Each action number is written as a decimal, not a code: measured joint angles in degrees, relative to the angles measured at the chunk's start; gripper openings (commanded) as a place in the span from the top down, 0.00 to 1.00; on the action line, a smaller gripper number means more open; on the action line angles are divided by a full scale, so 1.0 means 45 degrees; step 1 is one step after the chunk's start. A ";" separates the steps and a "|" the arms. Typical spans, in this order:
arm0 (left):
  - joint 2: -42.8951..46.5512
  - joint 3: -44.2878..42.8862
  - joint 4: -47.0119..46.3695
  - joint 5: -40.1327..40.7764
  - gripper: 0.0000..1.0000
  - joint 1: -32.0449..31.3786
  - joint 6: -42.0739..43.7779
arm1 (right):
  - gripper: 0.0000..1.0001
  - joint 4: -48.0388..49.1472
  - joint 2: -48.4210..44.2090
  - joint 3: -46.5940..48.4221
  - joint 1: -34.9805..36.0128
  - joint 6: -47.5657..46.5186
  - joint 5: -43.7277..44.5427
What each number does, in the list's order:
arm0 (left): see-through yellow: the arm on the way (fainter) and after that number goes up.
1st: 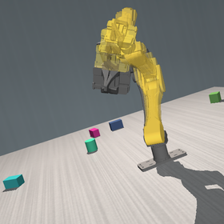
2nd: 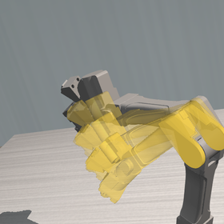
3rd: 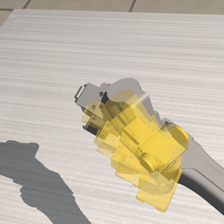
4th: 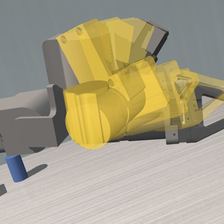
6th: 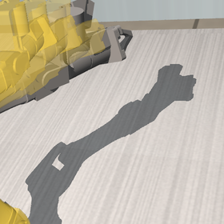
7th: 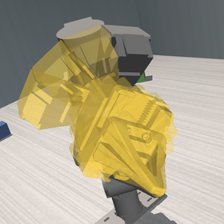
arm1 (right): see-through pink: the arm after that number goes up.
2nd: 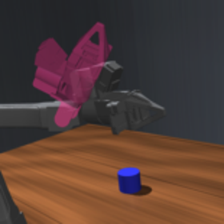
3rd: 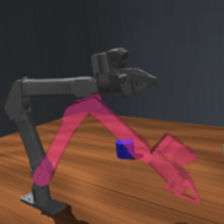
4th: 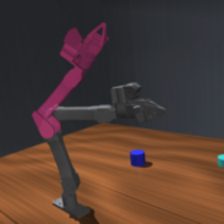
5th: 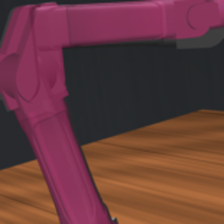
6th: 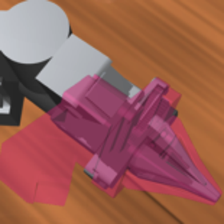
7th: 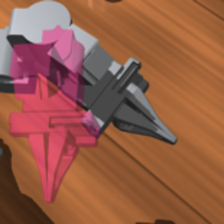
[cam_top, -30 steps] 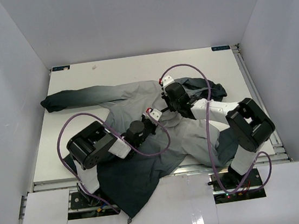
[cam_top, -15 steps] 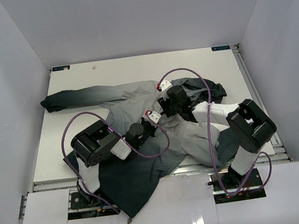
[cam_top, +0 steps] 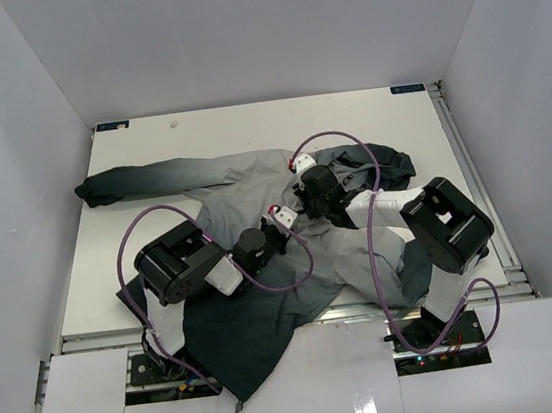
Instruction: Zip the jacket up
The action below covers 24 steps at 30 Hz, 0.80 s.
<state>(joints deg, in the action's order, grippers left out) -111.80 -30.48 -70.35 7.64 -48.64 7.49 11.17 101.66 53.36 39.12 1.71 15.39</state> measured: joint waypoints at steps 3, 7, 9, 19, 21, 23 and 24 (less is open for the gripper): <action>-0.0081 0.0000 -0.0089 0.0005 1.00 -0.0010 0.0000 | 0.74 -0.0006 0.0006 0.0000 0.0102 0.0228 0.0422; -0.0086 0.0018 -0.0140 0.0045 1.00 -0.0043 -0.0001 | 0.73 -0.0010 -0.0023 -0.0004 0.0253 0.0436 0.1132; -0.0091 0.0034 -0.0187 0.0073 1.00 -0.0060 0.0000 | 0.73 -0.0006 -0.0189 -0.0077 0.0256 0.0542 0.1437; -0.0101 0.0179 -0.0502 0.0276 1.00 -0.0130 -0.0005 | 0.76 -0.0129 -0.1227 -0.0501 0.0230 0.0526 0.2412; -0.0109 0.0202 -0.0570 0.0309 1.00 -0.0138 -0.0005 | 0.74 -0.0147 -0.1227 -0.0505 0.0227 0.0524 0.2480; -0.0139 0.0255 -0.0713 0.0323 1.00 -0.0138 -0.0005 | 0.69 -0.0147 -0.1233 -0.0505 0.0227 0.0491 0.2480; -0.0175 0.0271 -0.0782 0.0327 1.00 -0.0138 -0.0005 | 0.65 -0.0151 -0.1250 -0.0505 0.0227 0.0408 0.2382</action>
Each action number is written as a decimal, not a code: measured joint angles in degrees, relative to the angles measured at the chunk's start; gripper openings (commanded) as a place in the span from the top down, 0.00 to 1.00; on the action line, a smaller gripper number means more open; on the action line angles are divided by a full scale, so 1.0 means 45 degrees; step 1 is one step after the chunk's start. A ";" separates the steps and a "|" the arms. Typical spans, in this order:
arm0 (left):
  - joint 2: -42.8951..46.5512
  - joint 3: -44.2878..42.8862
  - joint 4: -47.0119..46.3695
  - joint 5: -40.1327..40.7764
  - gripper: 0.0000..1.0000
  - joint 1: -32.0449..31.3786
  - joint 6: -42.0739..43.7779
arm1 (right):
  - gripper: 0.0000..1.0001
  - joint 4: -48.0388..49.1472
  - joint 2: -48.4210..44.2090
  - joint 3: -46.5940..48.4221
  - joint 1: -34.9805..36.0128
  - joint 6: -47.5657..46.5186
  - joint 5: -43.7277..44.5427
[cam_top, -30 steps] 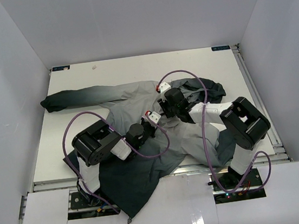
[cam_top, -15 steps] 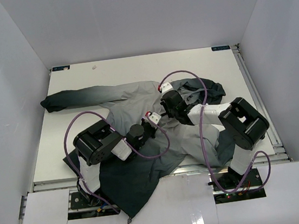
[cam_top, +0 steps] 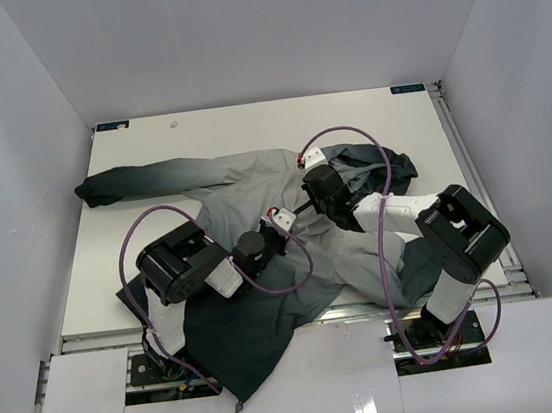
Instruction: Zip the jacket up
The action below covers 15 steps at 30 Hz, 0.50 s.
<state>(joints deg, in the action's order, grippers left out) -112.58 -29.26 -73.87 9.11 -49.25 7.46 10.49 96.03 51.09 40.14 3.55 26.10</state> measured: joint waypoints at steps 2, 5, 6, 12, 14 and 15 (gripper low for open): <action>-0.0082 0.0009 -0.0102 0.0006 1.00 -0.0003 0.0000 | 0.61 0.0028 -0.0124 -0.0054 0.0000 -0.0244 -0.0376; -0.0119 0.0062 -0.0267 0.0016 1.00 -0.0005 0.0000 | 0.60 0.0252 -0.0640 -0.0445 0.0000 -0.0810 -0.1021; -0.0119 0.0102 -0.0335 0.0018 1.00 -0.0005 0.0000 | 0.60 0.0293 -0.0904 -0.0616 0.0000 -0.1003 -0.1229; -0.0117 0.0254 -0.0630 0.0010 1.00 -0.0005 -0.0005 | 0.62 0.0583 -0.1592 -0.0819 0.0000 -0.1917 -0.2369; -0.0114 0.0286 -0.0664 0.0001 1.00 -0.0005 -0.0005 | 0.62 0.0567 -0.1562 -0.0792 0.0000 -0.2188 -0.2722; -0.0114 0.0307 -0.0690 -0.0003 1.00 -0.0005 -0.0005 | 0.62 0.0555 -0.1536 -0.0775 0.0000 -0.2294 -0.2897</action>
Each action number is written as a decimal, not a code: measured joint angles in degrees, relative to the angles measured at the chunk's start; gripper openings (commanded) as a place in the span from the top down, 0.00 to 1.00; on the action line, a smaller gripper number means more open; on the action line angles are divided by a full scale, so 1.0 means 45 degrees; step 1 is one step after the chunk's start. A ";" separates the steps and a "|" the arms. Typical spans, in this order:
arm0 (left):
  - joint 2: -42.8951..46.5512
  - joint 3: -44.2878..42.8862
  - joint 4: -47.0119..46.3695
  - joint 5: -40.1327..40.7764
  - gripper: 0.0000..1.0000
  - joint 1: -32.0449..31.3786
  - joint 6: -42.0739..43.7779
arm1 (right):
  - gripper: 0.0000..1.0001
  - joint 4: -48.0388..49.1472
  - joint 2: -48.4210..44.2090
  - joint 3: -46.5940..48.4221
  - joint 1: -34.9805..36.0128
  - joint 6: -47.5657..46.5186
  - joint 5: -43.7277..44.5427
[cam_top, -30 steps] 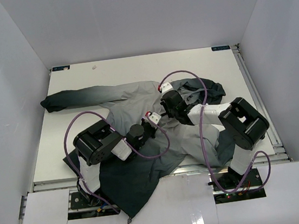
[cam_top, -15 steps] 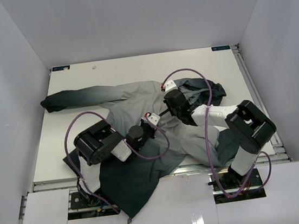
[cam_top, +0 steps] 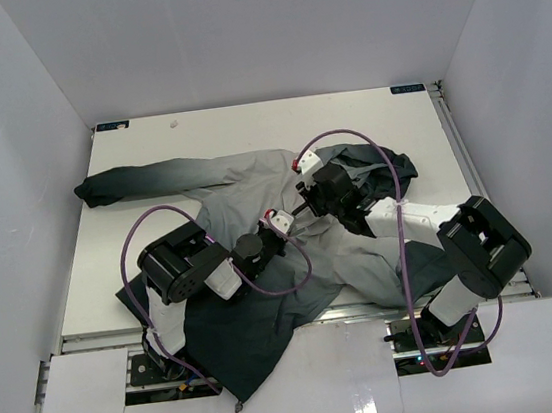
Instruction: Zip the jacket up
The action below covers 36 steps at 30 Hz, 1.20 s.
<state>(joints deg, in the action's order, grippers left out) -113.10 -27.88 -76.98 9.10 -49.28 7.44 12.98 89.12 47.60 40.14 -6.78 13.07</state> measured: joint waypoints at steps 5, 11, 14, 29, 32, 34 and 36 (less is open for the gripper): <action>0.0015 0.0087 -0.0090 -0.0033 1.00 -0.0006 0.0006 | 0.63 -0.0050 0.0094 0.0144 0.0000 0.0033 -0.0396; 0.0015 0.0175 -0.0201 0.0005 1.00 -0.0196 0.0167 | 0.65 -0.0651 0.0464 0.0946 0.0215 0.2513 0.0677; 0.0015 0.0180 -0.0201 0.0184 1.00 -0.0403 0.0402 | 0.65 -0.1040 0.0726 0.1148 0.0634 0.3997 0.1631; 0.0015 0.0252 -0.0226 0.0789 1.00 -0.0934 0.0878 | 0.64 -0.3837 0.1875 0.2329 0.1659 0.8015 0.4521; 0.0015 0.0258 -0.0231 0.0849 1.00 -0.0999 0.0921 | 0.64 -0.4136 0.1875 0.2372 0.1685 0.8295 0.4980; 0.0015 0.0262 -0.0231 0.0883 1.00 -0.1020 0.0932 | 0.64 -0.4313 0.1875 0.2406 0.1681 0.8405 0.5266; 0.0015 0.0262 -0.0231 0.0904 1.00 -0.1026 0.0953 | 0.64 -0.4491 0.1875 0.2437 0.1681 0.8438 0.5553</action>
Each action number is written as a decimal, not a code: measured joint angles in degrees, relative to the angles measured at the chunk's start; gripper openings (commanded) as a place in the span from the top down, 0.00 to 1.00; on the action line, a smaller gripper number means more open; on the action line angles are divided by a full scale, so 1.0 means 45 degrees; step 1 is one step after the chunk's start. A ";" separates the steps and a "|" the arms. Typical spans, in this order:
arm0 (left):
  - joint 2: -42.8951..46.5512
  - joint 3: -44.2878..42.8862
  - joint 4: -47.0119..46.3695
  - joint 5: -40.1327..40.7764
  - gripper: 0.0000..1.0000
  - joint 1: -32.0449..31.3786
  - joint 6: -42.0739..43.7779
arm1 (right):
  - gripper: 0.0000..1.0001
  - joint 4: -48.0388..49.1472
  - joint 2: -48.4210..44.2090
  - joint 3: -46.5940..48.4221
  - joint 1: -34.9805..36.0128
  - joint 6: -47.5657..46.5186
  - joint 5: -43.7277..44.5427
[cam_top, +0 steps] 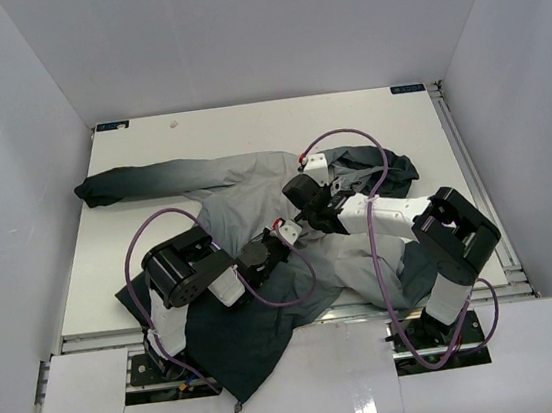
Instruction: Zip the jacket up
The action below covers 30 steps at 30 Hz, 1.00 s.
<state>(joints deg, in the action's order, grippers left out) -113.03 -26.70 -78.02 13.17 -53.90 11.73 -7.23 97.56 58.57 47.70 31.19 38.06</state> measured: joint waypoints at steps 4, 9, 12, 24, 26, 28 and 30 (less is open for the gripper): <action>0.0000 0.0000 -0.0005 0.0072 1.00 -0.0042 0.0052 | 0.64 -0.0280 0.0000 0.0152 0.0000 0.0004 0.0403; -0.0003 0.0000 -0.0005 0.0145 1.00 -0.0070 0.0072 | 0.63 -0.0378 0.0038 0.0434 0.0000 -0.0013 0.0508; -0.0005 0.0000 -0.0005 0.0193 1.00 -0.0099 0.0080 | 0.61 -0.0353 0.0095 0.0517 0.0004 -0.0013 0.0501; -0.0029 0.0000 -0.0010 0.0311 1.00 -0.0164 0.0159 | 0.56 -0.0487 0.1131 0.1189 0.0175 0.0031 0.0747; -0.0029 0.0008 -0.0010 0.0325 1.00 -0.0168 0.0181 | 0.56 -0.0550 0.1208 0.1203 0.0180 0.0044 0.0836; -0.0029 0.0022 -0.0012 0.0339 1.00 -0.0189 0.0201 | 0.58 -0.0645 0.1256 0.1252 0.0192 0.0075 0.0926; -0.0029 0.0024 -0.0014 0.0372 1.00 -0.0215 0.0207 | 0.61 -0.0736 0.1348 0.1356 0.0203 0.0093 0.1046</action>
<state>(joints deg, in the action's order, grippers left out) -113.16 -26.59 -78.08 14.84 -54.86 12.66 -10.54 103.62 64.67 48.62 31.61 42.76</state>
